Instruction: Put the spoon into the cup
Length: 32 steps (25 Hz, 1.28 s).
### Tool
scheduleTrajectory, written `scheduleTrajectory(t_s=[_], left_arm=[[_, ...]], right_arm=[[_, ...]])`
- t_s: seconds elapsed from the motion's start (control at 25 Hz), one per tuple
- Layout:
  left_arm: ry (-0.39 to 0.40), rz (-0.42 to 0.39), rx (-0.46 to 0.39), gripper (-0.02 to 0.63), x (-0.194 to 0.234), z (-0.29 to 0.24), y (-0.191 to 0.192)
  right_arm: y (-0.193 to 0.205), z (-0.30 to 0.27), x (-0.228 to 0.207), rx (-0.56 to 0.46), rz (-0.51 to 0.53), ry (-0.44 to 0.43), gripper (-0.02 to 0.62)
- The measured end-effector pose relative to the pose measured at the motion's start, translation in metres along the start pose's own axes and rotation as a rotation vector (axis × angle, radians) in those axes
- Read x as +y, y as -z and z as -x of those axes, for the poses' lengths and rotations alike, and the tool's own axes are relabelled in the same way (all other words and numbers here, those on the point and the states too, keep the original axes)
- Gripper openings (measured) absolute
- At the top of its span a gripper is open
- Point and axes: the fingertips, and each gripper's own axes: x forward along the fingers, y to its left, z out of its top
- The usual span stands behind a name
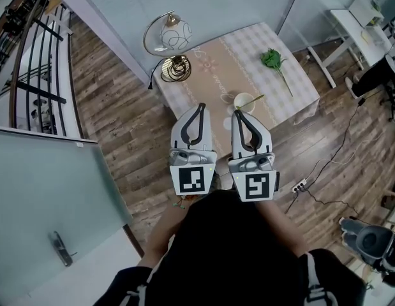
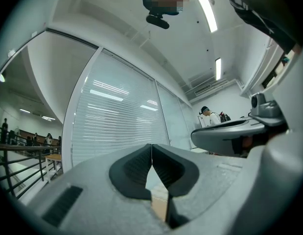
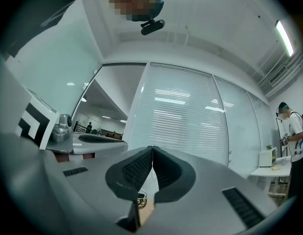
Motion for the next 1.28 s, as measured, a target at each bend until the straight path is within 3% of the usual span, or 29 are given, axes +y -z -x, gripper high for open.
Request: scheduleTrajectory(t_s=[0.32,0.88,1.04,1.12,1.28], left_arm=[[0.020,0.003,0.032,0.017,-0.002,0.017,0.008],[0.002,0.047,0.036,0.017,0.012,0.031,0.018],[0.036,-0.002,0.053,0.017,0.008,0.031,0.020],[0.040,0.018,0.079,0.017,0.006,0.034,0.023],[0.038,0.042,0.046,0.017,0.001,0.037,0.021]], right_arm=[[0.021,0.009,0.008,0.090,-0.015,-0.007,0.008],[0.026,0.002,0.038,0.108,0.001,-0.066,0.008],[0.027,0.000,0.035,0.115,0.005,-0.064,0.006],[0.026,-0.001,0.035,0.116,0.004,-0.064,0.006],[0.030,-0.004,0.040,0.127,0.013,-0.084,0.006]])
